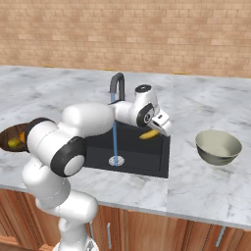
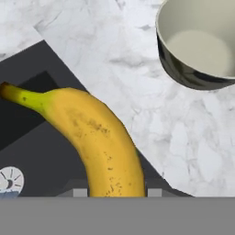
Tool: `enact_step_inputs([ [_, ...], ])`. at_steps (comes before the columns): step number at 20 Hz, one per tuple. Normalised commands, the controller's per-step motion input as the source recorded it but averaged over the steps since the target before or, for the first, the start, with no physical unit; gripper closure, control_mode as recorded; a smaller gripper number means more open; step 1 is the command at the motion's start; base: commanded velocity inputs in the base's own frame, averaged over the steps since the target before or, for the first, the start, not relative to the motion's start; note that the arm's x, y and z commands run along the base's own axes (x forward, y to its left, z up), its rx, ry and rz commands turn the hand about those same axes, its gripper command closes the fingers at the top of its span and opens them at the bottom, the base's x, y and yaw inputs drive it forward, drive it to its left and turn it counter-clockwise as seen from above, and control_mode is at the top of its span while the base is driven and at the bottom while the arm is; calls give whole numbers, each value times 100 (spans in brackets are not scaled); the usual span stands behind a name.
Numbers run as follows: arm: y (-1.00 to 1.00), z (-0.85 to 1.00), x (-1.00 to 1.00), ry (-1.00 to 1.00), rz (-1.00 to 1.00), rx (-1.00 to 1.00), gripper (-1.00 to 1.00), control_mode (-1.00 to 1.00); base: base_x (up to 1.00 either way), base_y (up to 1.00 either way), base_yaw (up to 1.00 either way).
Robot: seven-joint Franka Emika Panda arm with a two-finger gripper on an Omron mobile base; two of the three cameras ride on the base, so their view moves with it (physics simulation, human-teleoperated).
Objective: Pick the oranges from the sink and place them in one bowl. Place the banana in the other bowl. Then turn off the sink faucet.
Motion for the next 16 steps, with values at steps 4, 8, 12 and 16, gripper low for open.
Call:
enact_step_inputs([
  [4,-29,2,0,0,-3,0,100,-100,0,0,0],
  [8,-26,2,0,0,-1,0,100,-100,0,0,0],
  [12,-23,1,0,0,0,0,100,-100,0,0,0],
  [16,-31,0,1,0,0,0,100,-100,0,0,0],
])
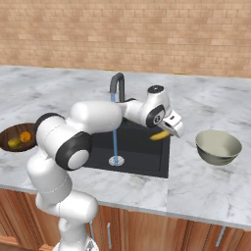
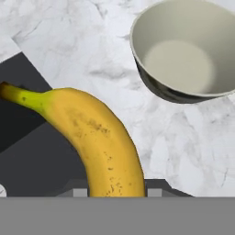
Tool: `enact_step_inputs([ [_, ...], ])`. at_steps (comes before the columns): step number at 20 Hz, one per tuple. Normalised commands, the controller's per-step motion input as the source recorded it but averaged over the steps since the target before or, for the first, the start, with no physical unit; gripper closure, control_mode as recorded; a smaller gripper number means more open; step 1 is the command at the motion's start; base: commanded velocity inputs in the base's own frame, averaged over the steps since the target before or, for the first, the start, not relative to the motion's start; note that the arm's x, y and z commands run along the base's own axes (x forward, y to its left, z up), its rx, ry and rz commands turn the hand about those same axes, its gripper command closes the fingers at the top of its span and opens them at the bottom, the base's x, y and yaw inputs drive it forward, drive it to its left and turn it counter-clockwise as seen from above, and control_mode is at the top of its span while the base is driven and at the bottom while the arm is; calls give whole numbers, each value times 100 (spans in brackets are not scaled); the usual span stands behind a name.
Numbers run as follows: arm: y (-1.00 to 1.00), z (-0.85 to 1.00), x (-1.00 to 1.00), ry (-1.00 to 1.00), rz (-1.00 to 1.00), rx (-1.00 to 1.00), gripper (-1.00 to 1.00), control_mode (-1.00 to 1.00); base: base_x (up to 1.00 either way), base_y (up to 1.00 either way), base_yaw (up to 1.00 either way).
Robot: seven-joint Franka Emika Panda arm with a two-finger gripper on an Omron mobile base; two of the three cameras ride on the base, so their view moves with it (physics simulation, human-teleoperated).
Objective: Pick the oranges from the sink and place them in one bowl. Place the banana in the other bowl. Then turn off the sink faucet.
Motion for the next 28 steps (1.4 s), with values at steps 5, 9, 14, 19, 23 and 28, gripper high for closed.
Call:
enact_step_inputs([
  [5,-22,2,2,0,0,0,100,-100,0,0,0],
  [9,-29,1,6,1,0,0,100,-100,0,0,0],
  [14,-30,0,8,1,0,0,100,-100,0,0,0],
  [19,-33,0,11,3,0,1,100,-100,0,0,0],
  [23,-34,0,10,5,0,4,100,-100,0,0,0],
  [28,-25,0,7,3,0,3,100,-100,0,0,0],
])
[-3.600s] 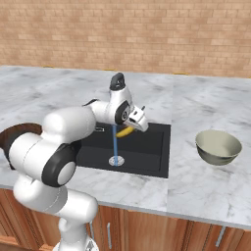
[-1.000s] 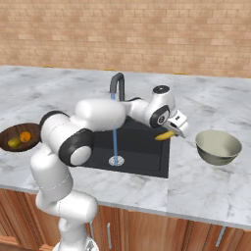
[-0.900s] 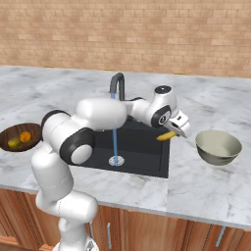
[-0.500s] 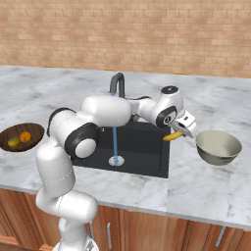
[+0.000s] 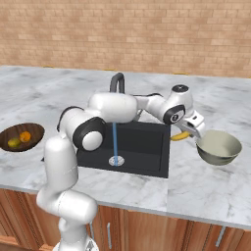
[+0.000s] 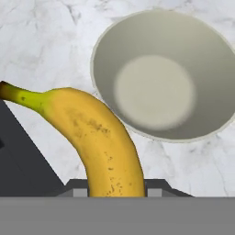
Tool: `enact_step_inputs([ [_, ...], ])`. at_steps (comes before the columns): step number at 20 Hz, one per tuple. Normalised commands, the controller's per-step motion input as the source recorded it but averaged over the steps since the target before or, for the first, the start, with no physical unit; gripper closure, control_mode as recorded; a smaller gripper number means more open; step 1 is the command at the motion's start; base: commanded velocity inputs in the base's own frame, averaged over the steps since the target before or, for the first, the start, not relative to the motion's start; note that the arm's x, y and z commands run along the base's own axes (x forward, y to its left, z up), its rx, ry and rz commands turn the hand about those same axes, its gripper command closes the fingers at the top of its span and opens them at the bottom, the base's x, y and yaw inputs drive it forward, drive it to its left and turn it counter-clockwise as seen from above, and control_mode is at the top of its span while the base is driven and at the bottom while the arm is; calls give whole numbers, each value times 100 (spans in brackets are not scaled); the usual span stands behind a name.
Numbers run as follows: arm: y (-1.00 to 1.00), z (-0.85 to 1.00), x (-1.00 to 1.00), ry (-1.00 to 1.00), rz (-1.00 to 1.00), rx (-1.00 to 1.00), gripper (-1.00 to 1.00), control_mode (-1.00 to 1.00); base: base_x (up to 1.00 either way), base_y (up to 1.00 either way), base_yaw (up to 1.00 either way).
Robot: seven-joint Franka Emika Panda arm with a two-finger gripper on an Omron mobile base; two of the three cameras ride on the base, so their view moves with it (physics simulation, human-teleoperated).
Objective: Pick the oranges from the sink and place them in one bowl. Place the banana in the other bowl. Then turn off the sink faucet.
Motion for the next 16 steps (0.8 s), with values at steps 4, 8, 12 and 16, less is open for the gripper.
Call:
enact_step_inputs([
  [4,-5,0,6,0,0,5,100,-100,0,0,0],
  [8,0,0,0,0,0,1,100,-100,0,0,0],
  [12,0,0,0,0,0,1,100,-100,0,0,0],
  [16,-1,0,0,0,0,2,100,-100,0,0,0],
])
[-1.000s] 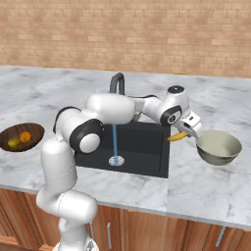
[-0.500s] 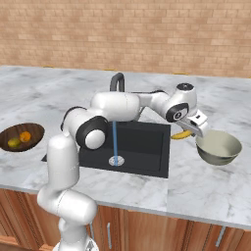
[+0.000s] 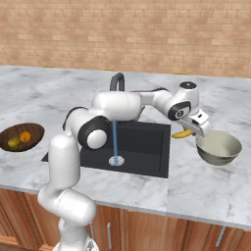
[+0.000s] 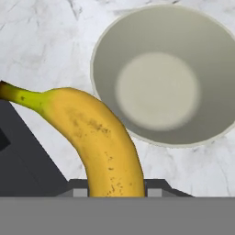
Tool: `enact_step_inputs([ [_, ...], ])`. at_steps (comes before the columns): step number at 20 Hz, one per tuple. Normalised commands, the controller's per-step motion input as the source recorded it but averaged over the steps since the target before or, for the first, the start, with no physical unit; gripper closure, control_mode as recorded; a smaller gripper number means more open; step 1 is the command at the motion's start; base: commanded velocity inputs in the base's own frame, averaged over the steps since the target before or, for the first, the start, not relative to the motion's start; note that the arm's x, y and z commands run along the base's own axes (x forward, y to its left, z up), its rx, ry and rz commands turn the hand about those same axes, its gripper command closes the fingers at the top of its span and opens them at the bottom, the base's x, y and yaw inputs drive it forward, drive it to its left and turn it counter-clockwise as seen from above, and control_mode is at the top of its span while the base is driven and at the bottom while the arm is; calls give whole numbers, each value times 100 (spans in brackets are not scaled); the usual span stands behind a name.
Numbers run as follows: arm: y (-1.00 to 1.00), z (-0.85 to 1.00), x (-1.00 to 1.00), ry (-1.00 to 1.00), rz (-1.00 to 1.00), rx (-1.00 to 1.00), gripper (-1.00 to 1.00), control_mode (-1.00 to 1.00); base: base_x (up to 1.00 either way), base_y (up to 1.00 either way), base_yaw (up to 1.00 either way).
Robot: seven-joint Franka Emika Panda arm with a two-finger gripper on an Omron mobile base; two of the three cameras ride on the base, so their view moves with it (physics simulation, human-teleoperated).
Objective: Pick the oranges from the sink and place them in one bowl. Place the banana in the other bowl. Then turn off the sink faucet.
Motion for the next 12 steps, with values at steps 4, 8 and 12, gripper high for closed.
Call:
enact_step_inputs([
  [4,-9,0,0,0,0,2,100,-100,0,0,0],
  [8,-19,0,0,0,0,1,100,-100,0,0,0],
  [12,-23,0,0,0,0,1,100,-100,0,0,0],
])
